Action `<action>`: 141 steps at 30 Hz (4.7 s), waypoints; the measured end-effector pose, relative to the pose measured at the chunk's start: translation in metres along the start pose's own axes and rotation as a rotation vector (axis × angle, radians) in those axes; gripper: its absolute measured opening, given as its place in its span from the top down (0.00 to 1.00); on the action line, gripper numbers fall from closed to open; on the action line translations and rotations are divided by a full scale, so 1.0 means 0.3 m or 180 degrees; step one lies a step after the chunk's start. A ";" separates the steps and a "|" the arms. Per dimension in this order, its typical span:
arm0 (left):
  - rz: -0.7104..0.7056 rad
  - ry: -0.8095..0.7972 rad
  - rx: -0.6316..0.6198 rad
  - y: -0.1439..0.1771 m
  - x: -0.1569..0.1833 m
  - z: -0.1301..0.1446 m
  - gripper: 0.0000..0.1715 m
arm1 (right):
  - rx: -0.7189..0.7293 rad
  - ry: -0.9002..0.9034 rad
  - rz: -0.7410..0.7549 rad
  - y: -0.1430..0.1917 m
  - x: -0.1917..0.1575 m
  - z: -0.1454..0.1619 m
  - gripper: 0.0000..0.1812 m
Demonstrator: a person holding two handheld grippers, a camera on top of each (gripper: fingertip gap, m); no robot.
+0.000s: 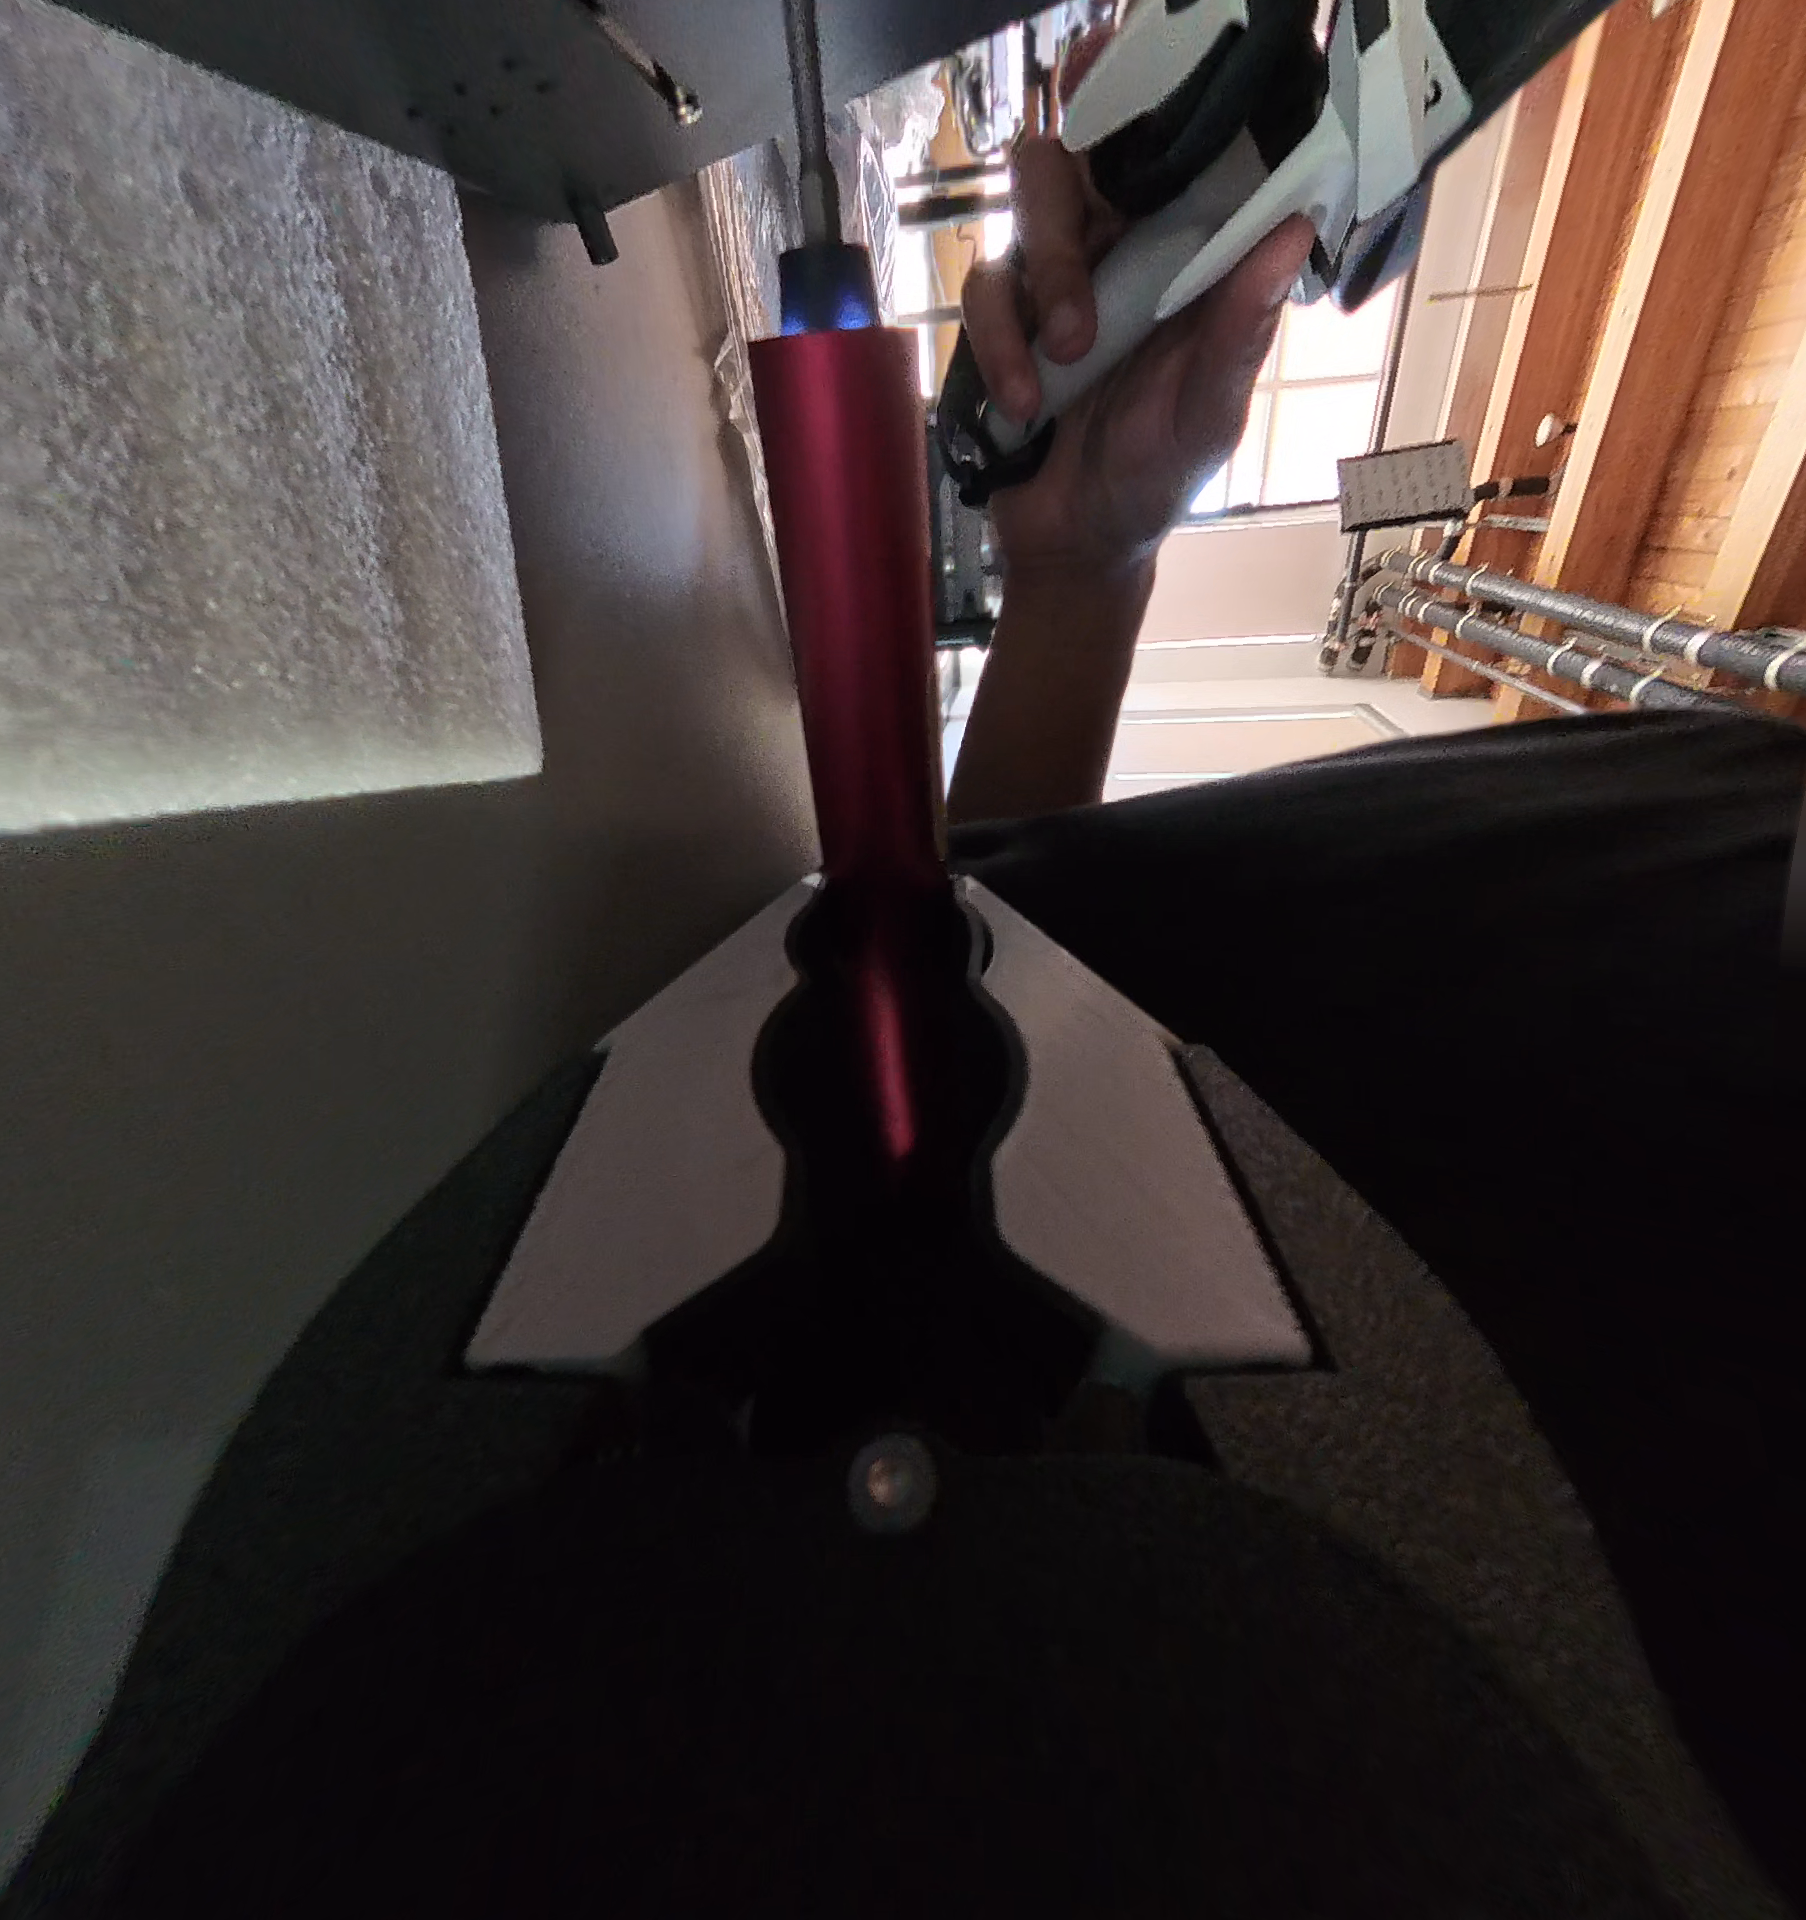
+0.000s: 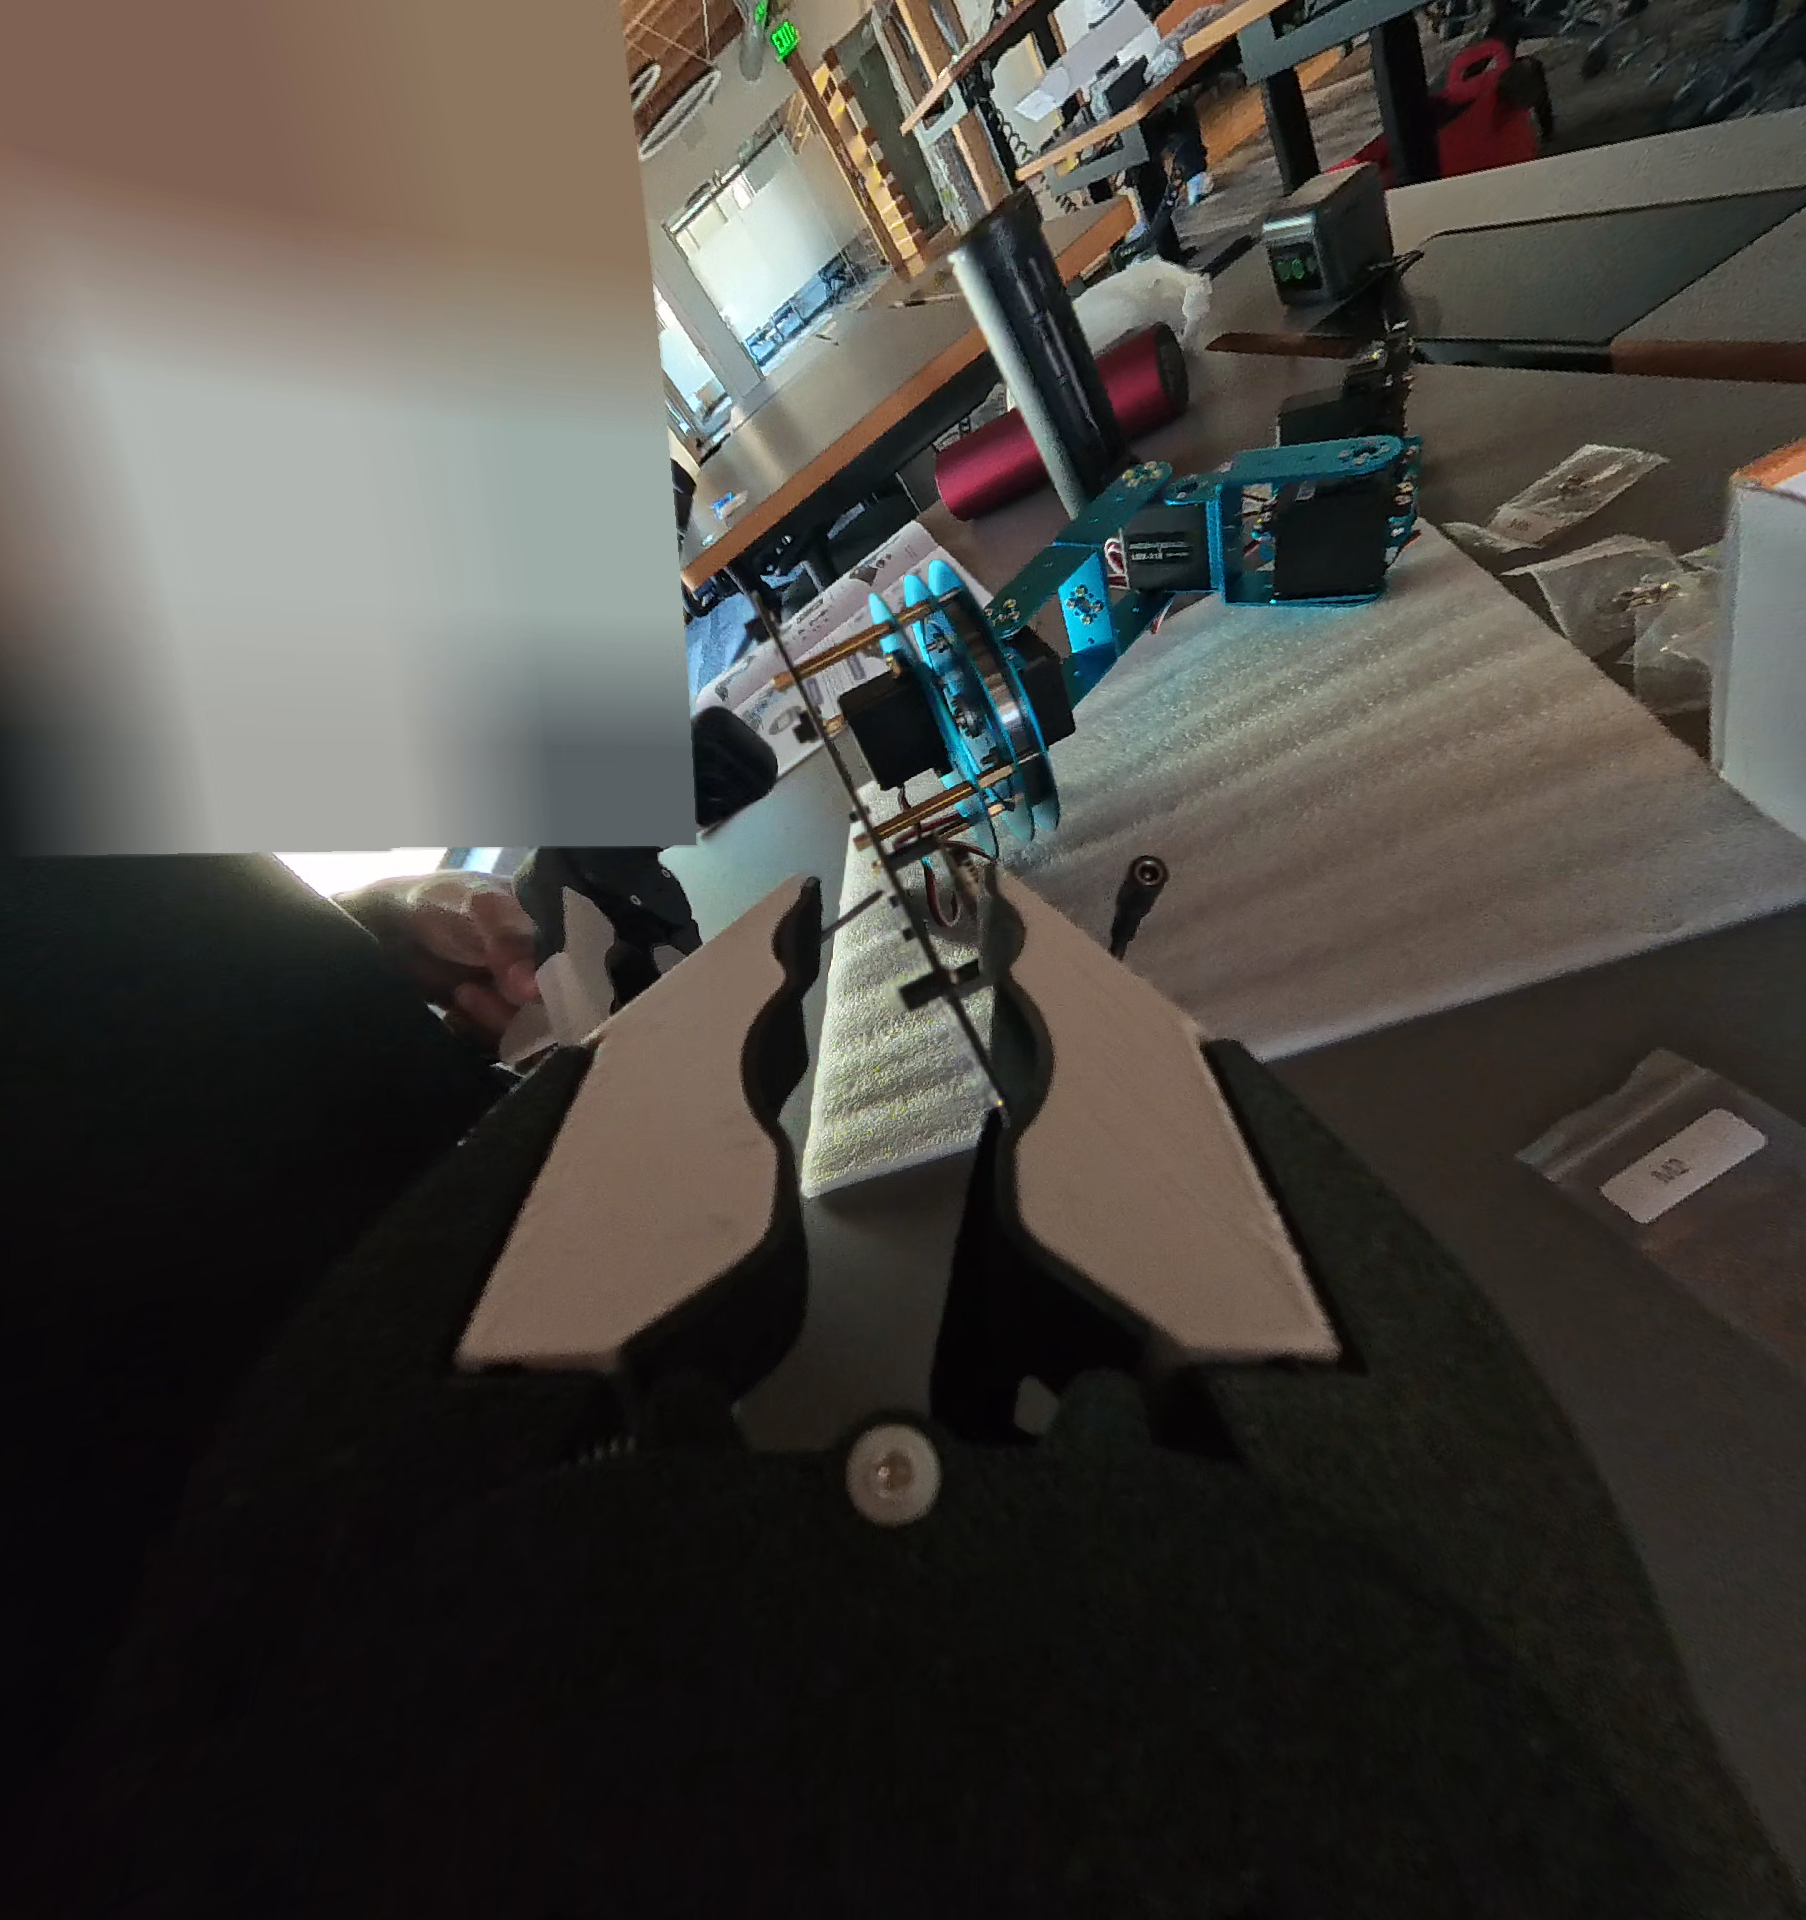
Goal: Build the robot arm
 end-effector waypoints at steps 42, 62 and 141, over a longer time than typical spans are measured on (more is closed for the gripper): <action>-0.2154 -0.2033 0.1426 -0.017 0.086 -0.354 1.00 | -0.2620 0.4623 -0.3365 -0.430 0.031 -0.016 0.97; -0.1900 -0.2185 0.1233 -0.031 0.113 -0.356 1.00 | -0.2545 0.4064 -0.3598 -0.423 0.053 -0.033 0.97; -0.2192 -0.2733 0.0723 -0.015 0.089 -0.381 1.00 | -0.1779 0.5055 -0.2608 -0.390 0.042 -0.060 0.82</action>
Point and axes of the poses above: each gripper's, where its closed fingertips meet, y back along the fingers, z out of its underside, x = y × z across the jaws, the point moved 5 cm from there along y, back along the fingers, and after that the axes turned 5 degrees about -x, right-handed, at the moved point
